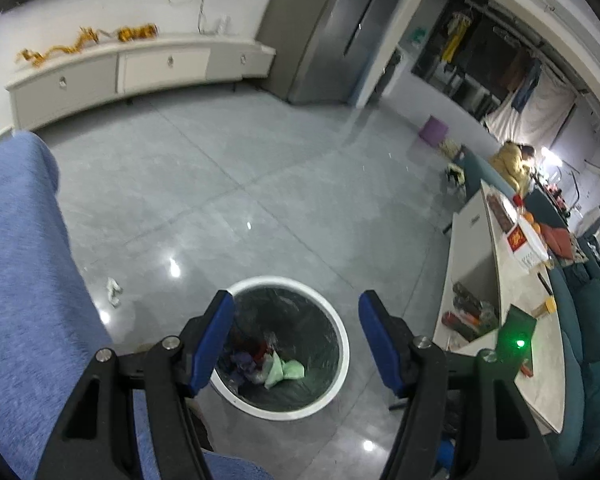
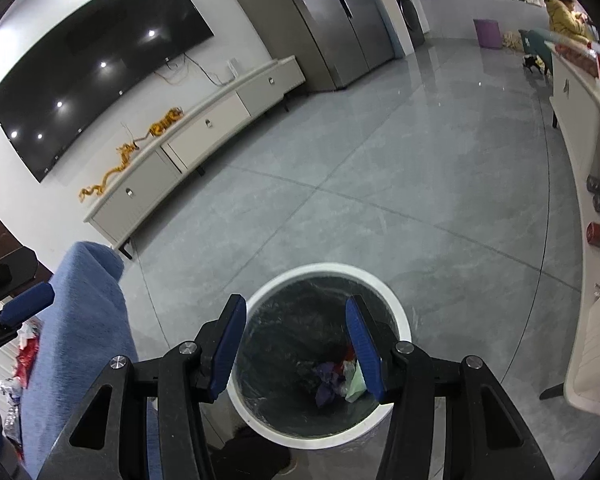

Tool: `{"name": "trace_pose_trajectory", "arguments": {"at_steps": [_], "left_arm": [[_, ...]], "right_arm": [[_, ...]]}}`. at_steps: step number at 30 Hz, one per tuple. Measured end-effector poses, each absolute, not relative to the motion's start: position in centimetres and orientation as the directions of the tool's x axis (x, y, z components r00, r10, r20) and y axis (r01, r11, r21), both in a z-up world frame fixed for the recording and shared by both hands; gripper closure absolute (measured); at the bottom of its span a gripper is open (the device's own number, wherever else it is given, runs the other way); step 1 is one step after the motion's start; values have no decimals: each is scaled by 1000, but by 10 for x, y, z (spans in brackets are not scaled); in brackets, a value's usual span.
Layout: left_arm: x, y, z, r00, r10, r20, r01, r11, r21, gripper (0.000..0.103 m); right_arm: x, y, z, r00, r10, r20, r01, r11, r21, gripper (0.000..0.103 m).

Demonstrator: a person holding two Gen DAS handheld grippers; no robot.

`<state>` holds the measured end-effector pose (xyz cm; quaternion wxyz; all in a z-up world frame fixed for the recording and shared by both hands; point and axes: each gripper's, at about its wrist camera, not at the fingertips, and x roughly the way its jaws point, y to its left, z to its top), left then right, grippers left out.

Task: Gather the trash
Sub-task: 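Move both tools back over the rug toward the remaining wrappers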

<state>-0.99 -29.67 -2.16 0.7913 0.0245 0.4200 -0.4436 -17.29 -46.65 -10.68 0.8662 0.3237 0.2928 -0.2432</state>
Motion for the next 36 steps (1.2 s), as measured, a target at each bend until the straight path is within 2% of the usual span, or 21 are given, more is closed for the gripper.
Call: {"name": "trace_pose_trajectory", "arguments": {"at_steps": [6, 15, 28, 36], "left_arm": [[-33, -258, 17, 363, -694, -621, 730, 626, -273, 40], [-63, -198, 48, 407, -660, -631, 733, 649, -206, 40], [-79, -79, 79, 526, -639, -561, 641, 731, -232, 40], [-75, -10, 68, 582, -607, -540, 581, 776, -246, 40]], "right_arm": [[-188, -451, -67, 751, -268, -604, 584, 696, 417, 53], [-196, -412, -12, 816, -275, -508, 507, 762, 402, 50], [-194, -343, 46, 867, -255, -428, 406, 860, 311, 46], [-178, -303, 63, 886, -213, -412, 331, 912, 241, 46]]}}
